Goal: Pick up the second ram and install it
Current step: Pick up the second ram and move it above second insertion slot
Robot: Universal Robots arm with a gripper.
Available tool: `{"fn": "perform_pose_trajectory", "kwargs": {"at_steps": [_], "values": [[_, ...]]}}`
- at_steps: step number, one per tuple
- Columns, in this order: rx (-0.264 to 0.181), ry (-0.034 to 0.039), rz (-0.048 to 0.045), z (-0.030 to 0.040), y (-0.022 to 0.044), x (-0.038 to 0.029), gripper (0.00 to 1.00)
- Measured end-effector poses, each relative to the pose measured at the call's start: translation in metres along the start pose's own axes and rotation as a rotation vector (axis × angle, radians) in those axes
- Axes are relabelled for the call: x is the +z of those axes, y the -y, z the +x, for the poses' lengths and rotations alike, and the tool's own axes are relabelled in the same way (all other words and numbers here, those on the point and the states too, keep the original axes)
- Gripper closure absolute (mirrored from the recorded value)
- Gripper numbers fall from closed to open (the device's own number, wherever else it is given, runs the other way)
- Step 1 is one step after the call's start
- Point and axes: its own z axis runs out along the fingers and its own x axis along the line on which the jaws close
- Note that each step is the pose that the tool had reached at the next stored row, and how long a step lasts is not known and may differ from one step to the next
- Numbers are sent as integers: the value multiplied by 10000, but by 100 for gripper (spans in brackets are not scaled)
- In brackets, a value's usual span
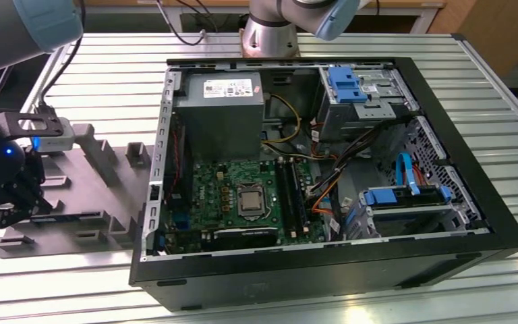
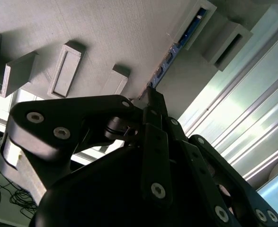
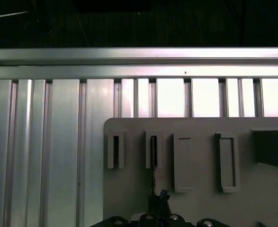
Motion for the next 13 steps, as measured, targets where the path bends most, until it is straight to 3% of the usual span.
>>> {"fn": "perform_pose_trajectory", "kwargs": {"at_steps": [1,3,4,7,13], "values": [[0,0,0,0,0,0,89],[0,0,0,0,0,1,77],[0,0,0,0,0,1,77],[0,0,0,0,0,1,64],[-39,-1,0,1,1,46,64]]}}
